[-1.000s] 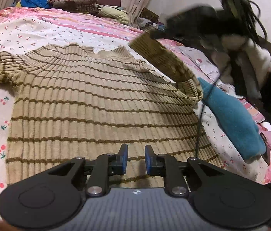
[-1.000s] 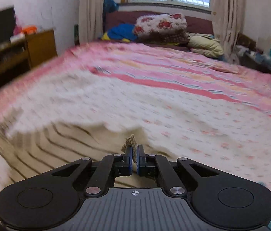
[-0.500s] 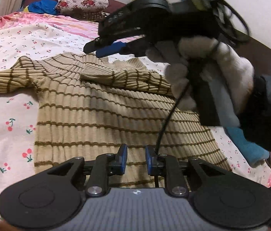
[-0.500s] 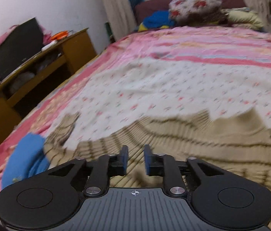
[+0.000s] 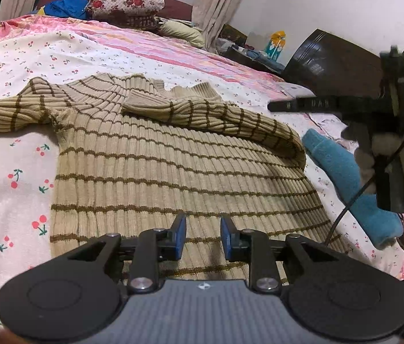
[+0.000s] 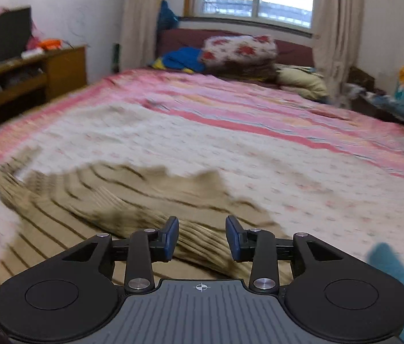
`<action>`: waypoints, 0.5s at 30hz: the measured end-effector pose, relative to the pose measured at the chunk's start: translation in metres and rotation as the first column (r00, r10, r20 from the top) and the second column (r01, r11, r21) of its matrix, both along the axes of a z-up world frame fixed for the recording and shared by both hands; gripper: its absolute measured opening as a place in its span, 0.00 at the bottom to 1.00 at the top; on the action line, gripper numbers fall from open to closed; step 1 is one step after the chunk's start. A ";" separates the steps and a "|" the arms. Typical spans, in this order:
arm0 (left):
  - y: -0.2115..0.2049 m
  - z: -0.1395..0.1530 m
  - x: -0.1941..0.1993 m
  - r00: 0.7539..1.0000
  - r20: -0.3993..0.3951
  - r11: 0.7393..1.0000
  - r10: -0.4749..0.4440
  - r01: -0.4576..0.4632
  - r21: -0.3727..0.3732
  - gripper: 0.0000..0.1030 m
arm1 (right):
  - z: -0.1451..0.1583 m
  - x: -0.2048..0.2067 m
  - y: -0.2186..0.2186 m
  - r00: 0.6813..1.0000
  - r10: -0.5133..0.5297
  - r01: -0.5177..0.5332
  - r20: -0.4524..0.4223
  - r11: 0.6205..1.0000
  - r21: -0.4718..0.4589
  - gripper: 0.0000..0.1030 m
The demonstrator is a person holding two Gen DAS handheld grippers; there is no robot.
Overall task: Fold small clothes
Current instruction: 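Release the folded sleeve and lift the right tool away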
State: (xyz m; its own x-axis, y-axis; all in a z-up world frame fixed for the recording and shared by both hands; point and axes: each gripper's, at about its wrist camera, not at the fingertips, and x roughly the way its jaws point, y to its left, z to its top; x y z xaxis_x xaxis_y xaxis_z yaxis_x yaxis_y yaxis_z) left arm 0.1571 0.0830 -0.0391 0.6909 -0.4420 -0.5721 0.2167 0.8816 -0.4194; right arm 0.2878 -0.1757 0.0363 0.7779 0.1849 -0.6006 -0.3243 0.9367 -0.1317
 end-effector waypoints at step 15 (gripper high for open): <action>0.006 -0.002 0.003 1.000 -0.001 1.000 0.009 -0.009 -0.011 0.31 | -0.008 -0.005 0.053 0.945 0.313 -0.325 -0.098 0.934 -0.146 0.35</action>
